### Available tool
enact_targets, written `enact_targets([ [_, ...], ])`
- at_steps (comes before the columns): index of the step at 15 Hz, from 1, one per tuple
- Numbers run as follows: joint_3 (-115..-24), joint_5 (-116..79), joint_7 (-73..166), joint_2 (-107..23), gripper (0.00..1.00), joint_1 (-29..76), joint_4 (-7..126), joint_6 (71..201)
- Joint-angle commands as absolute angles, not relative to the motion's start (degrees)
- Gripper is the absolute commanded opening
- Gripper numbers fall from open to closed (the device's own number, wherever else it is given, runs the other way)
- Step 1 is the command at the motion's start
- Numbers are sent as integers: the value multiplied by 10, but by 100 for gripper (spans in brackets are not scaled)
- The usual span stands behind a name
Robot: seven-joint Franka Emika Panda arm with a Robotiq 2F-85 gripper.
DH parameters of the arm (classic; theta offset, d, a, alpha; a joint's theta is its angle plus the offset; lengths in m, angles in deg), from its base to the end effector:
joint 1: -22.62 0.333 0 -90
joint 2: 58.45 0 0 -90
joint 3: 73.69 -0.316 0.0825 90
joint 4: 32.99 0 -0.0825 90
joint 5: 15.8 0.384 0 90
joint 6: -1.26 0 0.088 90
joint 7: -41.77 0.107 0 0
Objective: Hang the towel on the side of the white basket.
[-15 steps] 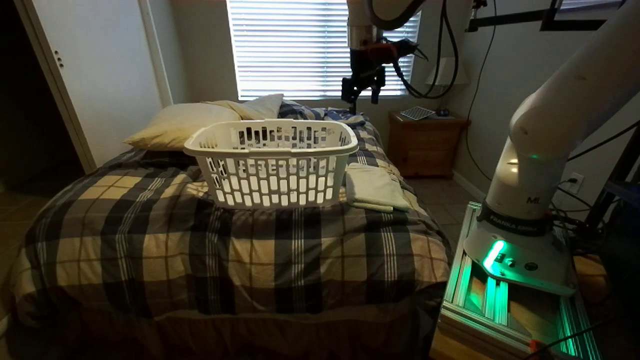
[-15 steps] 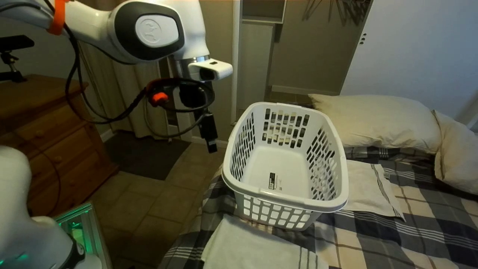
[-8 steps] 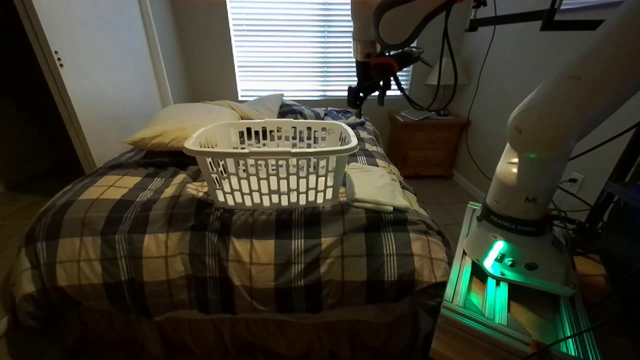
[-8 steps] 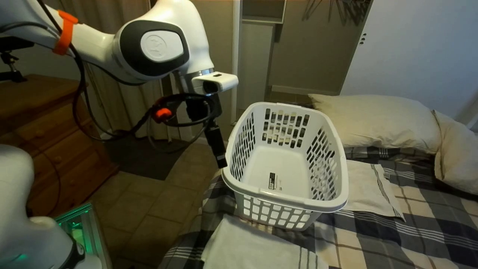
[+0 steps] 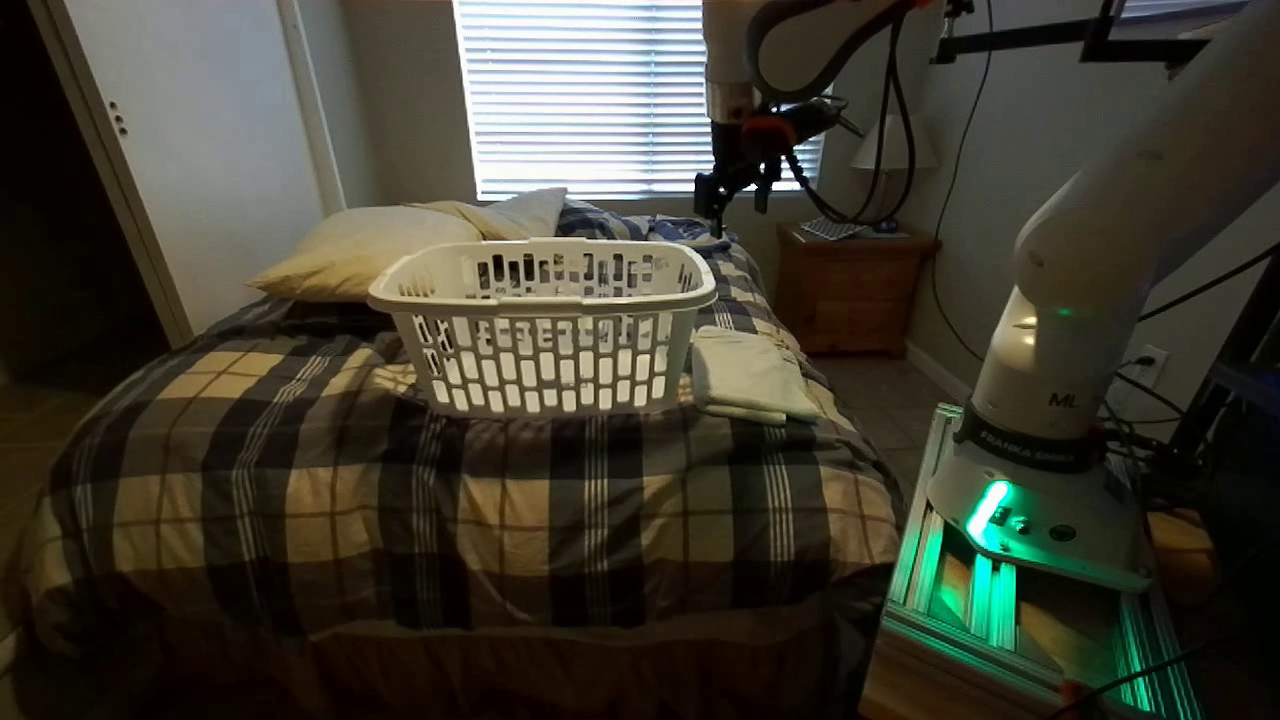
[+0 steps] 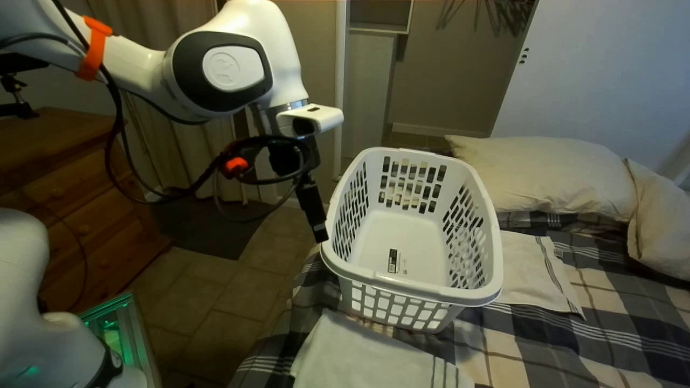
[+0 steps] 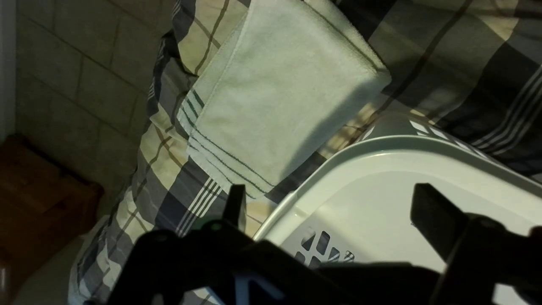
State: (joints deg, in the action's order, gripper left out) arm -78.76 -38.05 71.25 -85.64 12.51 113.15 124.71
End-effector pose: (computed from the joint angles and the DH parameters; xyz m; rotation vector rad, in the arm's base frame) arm 0.3997 -0.0503 0.4409 2.7281 -0.5623 0.2075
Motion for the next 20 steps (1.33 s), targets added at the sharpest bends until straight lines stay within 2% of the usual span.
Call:
enact_targets([
  [1,-788,-380,712,-857,100,125,1130,1245],
  [8,-794,-389,710,-857,100,124,1132,1232],
  [11,-800,-442,700,-858,100,114,1129,1210],
  [15,-797,-531,728,-858,100,103,1135,1254],
  [20,-755,-350,652,-851,100,155,1122,1214],
])
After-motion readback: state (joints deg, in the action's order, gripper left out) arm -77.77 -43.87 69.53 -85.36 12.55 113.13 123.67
